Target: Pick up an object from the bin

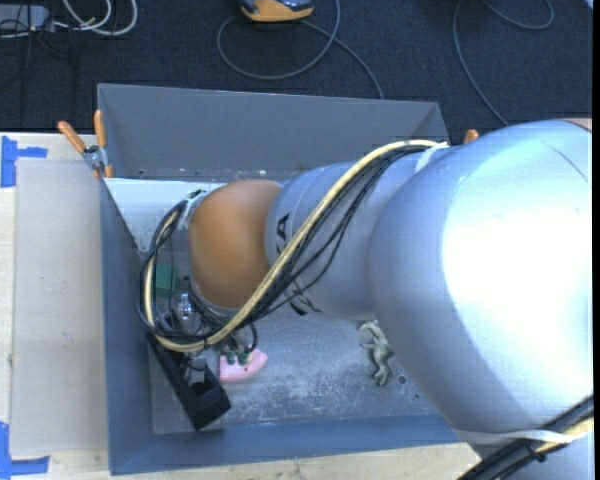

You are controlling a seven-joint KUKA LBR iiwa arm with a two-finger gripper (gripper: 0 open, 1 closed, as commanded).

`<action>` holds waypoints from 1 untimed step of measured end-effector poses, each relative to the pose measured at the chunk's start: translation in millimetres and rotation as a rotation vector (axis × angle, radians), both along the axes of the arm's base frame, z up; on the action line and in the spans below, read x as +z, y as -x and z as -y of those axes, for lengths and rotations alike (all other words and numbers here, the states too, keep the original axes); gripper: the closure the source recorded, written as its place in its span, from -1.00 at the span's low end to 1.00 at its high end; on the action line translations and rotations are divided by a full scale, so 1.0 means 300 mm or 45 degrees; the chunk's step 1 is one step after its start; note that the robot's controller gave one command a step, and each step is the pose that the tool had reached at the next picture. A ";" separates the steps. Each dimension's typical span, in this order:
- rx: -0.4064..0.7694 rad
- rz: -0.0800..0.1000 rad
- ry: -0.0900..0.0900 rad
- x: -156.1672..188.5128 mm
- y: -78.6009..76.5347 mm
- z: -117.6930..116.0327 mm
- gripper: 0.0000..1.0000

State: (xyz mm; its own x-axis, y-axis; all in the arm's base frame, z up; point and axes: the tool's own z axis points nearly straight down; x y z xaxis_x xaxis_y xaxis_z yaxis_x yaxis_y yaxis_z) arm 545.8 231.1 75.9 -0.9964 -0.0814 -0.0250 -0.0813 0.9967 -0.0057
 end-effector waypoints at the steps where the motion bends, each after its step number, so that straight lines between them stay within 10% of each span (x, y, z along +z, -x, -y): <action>1: -0.003 -0.001 0.000 0.000 0.000 0.000 1.00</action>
Offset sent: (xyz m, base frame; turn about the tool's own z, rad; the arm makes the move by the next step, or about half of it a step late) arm 0.0000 0.0000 0.0000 0.0000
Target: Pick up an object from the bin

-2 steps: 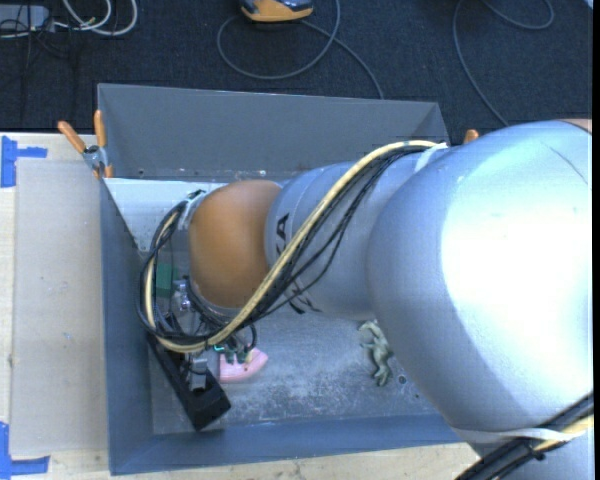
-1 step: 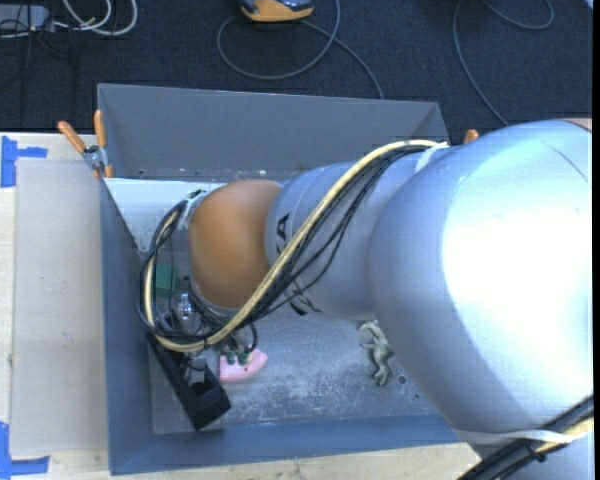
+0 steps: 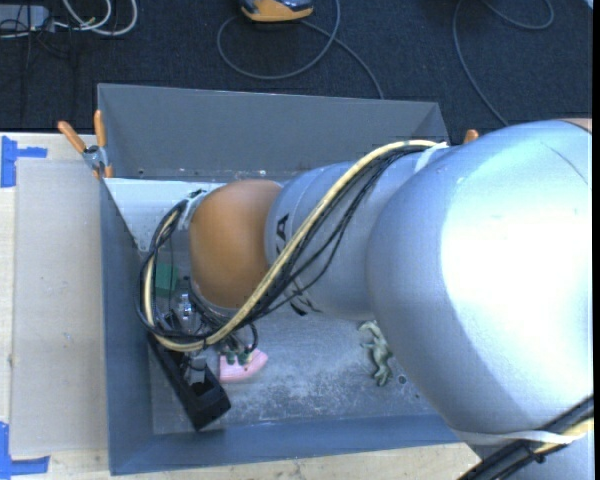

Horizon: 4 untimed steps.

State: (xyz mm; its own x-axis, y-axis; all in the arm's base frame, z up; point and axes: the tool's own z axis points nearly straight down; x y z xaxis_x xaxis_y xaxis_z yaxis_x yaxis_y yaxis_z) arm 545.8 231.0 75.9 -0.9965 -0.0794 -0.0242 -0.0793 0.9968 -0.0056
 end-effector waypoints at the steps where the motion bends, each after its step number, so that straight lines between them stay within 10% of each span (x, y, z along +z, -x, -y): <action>1: -0.002 -0.001 0.000 0.000 0.000 0.000 1.00; 4: -0.010 -0.008 0.004 0.082 0.025 -0.003 1.00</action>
Offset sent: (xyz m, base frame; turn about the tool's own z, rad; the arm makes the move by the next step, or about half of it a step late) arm 0.0000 0.0000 0.0000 0.0000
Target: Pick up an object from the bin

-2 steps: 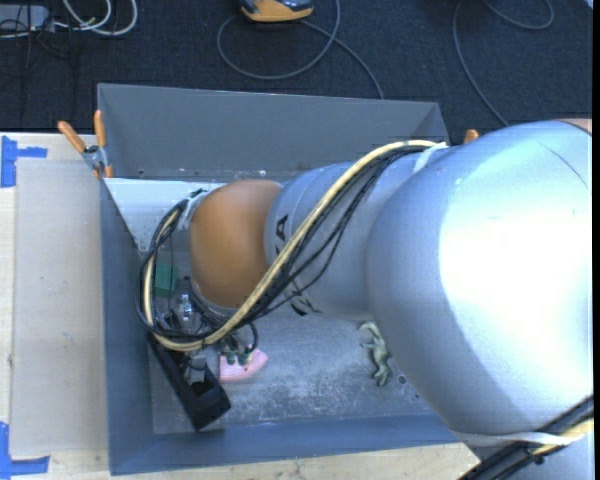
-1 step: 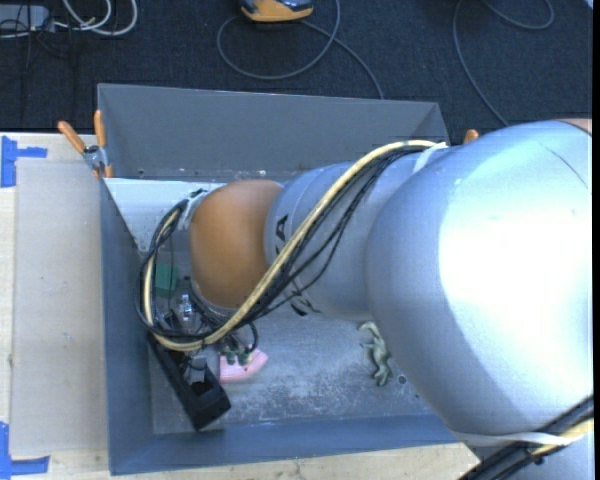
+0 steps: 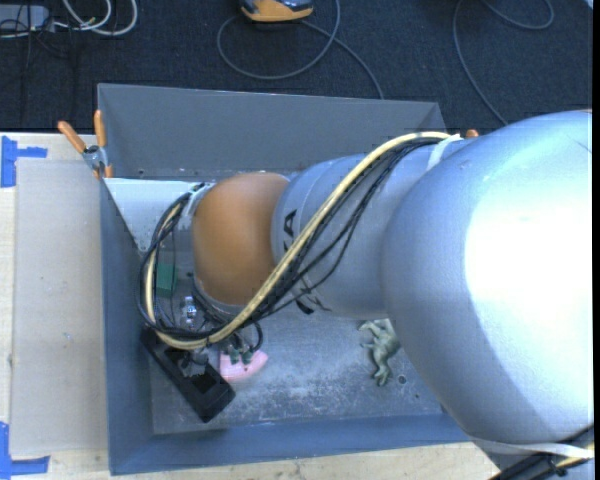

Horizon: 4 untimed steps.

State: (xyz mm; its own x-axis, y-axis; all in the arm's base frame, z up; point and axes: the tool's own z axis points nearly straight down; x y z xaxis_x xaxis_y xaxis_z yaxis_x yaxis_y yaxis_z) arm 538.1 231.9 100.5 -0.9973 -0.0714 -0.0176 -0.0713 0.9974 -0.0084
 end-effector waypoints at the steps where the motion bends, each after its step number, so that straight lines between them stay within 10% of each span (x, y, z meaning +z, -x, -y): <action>1: -0.014 0.004 -0.002 0.012 -0.006 0.001 1.00; 3: -0.043 0.003 -0.001 0.243 0.024 0.031 1.00; 4: 0.075 -0.003 0.000 0.156 0.006 0.062 1.00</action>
Offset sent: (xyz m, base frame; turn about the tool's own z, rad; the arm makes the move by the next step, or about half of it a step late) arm -0.0129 -0.0069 0.1072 0.0214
